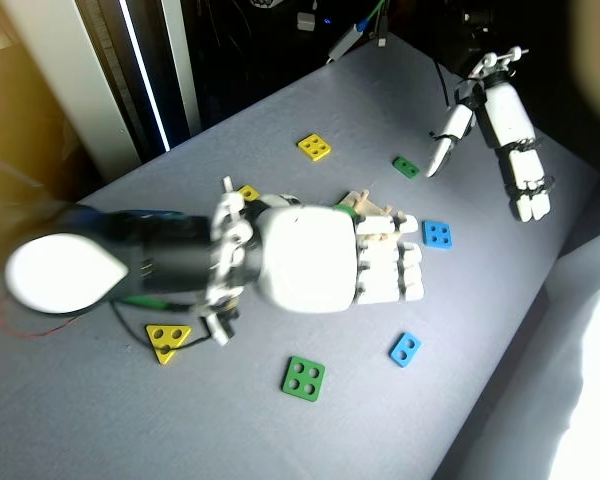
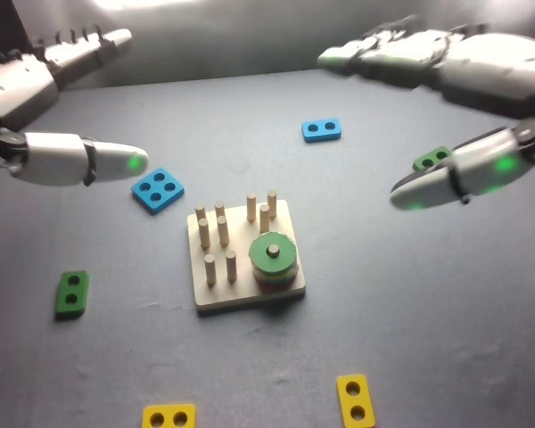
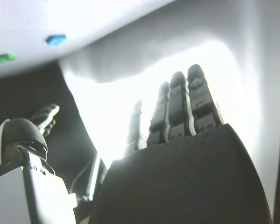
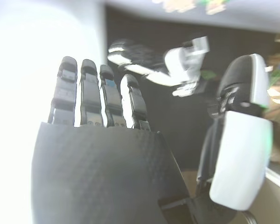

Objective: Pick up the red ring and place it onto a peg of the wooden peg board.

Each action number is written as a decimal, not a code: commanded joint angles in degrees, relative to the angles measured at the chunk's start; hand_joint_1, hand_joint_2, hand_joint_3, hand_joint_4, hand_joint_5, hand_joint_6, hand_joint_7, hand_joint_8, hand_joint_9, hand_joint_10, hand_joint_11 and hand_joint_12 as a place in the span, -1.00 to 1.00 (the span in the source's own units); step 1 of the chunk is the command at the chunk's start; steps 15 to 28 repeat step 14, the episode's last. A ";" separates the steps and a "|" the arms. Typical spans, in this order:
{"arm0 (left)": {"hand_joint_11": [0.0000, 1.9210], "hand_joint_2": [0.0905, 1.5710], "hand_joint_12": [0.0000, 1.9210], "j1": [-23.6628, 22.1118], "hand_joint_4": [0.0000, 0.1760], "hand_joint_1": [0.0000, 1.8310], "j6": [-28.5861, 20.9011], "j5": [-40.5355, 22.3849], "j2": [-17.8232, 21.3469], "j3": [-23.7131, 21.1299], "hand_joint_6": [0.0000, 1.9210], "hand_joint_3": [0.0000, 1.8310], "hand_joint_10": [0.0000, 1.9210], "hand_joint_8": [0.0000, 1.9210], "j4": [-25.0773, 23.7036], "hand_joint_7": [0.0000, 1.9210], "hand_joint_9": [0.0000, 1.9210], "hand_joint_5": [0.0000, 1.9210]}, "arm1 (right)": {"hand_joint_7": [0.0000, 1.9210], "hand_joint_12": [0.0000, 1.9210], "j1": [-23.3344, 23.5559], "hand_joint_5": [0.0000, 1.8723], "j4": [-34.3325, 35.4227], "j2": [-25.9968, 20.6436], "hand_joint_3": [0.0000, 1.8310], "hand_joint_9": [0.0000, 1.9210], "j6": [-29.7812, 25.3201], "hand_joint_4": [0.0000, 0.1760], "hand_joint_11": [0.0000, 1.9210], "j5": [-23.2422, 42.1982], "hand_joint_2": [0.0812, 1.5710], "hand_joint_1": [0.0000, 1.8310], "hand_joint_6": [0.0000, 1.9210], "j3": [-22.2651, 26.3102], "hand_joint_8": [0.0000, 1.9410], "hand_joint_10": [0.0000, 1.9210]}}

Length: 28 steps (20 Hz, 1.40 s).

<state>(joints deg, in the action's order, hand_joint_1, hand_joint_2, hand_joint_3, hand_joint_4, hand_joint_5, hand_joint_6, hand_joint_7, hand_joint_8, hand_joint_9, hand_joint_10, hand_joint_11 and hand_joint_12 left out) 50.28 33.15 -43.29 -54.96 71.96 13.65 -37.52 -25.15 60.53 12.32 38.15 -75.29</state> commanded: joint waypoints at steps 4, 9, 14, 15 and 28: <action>-1.00 0.19 -1.00 1.13 1.00 -0.43 -0.26 -18.57 5.05 -5.04 -1.00 -1.00 -1.00 -1.00 0.36 -1.00 -1.00 -1.00 | -1.00 -0.98 -1.80 -1.00 13.00 -4.95 -0.96 -1.00 6.20 0.03 -0.97 18.21 0.05 -0.35 -1.00 4.08 -1.00 -1.00; -1.00 0.26 -1.00 3.45 1.00 -0.51 0.82 -30.90 11.43 -11.60 -1.00 -0.98 -1.00 -1.00 0.13 -1.00 -1.00 -1.00 | -1.00 -1.00 -2.96 -1.00 19.37 -10.45 -0.85 -1.00 10.38 1.00 -1.00 29.10 0.36 -0.40 -1.00 8.38 -1.00 -1.00; -1.00 0.53 -1.00 4.25 0.76 -0.74 0.94 -39.89 15.92 -15.59 -0.98 -0.97 -1.00 -0.99 -1.25 -0.91 -0.99 -0.89 | -0.99 -0.99 -2.79 -1.00 21.63 -15.60 -0.91 -1.00 13.32 0.30 -0.98 37.26 0.65 -0.75 -1.00 11.71 -1.00 -1.00; -1.00 0.53 -1.00 4.25 0.76 -0.74 0.94 -39.89 15.92 -15.59 -0.98 -0.97 -1.00 -0.99 -1.25 -0.91 -0.99 -0.89 | -0.99 -0.99 -2.79 -1.00 21.63 -15.60 -0.91 -1.00 13.32 0.30 -0.98 37.26 0.65 -0.75 -1.00 11.71 -1.00 -1.00; -1.00 0.53 -1.00 4.25 0.76 -0.74 0.94 -39.89 15.92 -15.59 -0.98 -0.97 -1.00 -0.99 -1.25 -0.91 -0.99 -0.89 | -0.99 -0.99 -2.79 -1.00 21.63 -15.60 -0.91 -1.00 13.32 0.30 -0.98 37.26 0.65 -0.75 -1.00 11.71 -1.00 -1.00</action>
